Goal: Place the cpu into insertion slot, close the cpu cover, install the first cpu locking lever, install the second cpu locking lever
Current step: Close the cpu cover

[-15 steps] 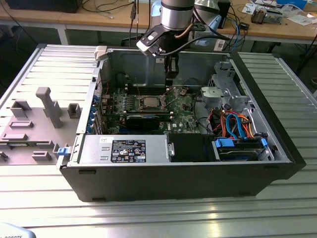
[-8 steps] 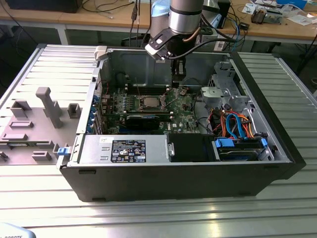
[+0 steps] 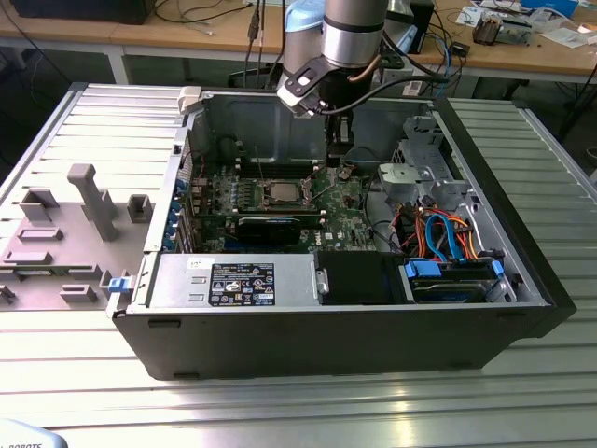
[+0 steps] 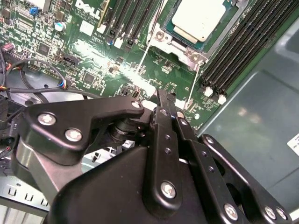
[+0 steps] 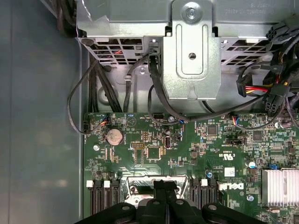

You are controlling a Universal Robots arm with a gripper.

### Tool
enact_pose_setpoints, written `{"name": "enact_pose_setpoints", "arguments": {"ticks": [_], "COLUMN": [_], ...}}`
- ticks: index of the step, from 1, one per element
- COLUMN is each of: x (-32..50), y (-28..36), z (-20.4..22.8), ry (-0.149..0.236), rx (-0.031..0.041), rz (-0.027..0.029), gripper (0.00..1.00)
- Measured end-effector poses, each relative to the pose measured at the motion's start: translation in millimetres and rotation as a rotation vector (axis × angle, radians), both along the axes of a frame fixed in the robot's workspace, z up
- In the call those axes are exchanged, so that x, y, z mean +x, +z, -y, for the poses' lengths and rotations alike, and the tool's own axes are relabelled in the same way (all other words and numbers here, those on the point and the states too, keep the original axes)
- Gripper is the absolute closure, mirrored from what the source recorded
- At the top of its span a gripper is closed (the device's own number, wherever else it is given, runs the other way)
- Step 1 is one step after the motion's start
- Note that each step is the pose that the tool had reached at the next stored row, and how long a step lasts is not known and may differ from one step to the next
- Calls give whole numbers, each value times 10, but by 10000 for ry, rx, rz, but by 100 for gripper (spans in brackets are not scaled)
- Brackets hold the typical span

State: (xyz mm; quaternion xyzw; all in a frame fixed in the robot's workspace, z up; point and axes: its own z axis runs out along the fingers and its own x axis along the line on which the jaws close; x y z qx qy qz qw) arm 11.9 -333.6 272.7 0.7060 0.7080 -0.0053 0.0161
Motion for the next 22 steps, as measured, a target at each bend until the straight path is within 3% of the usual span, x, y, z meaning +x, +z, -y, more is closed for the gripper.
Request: {"name": "enact_pose_setpoints", "arguments": {"ticks": [6,9,11,13,18,22], "x": [3,194,265,304,310,298], "y": [-3,-17,-28,-54,-187,-267], "z": [0,-1,-2,-4,-5,-6], "ry": [0,14,19,22,42,52], "rx": [0,0,4,5,3,8], "rz": [0,-112,-133,-169,-170,-206], "gripper": [89,89,89,89,89,89]}}
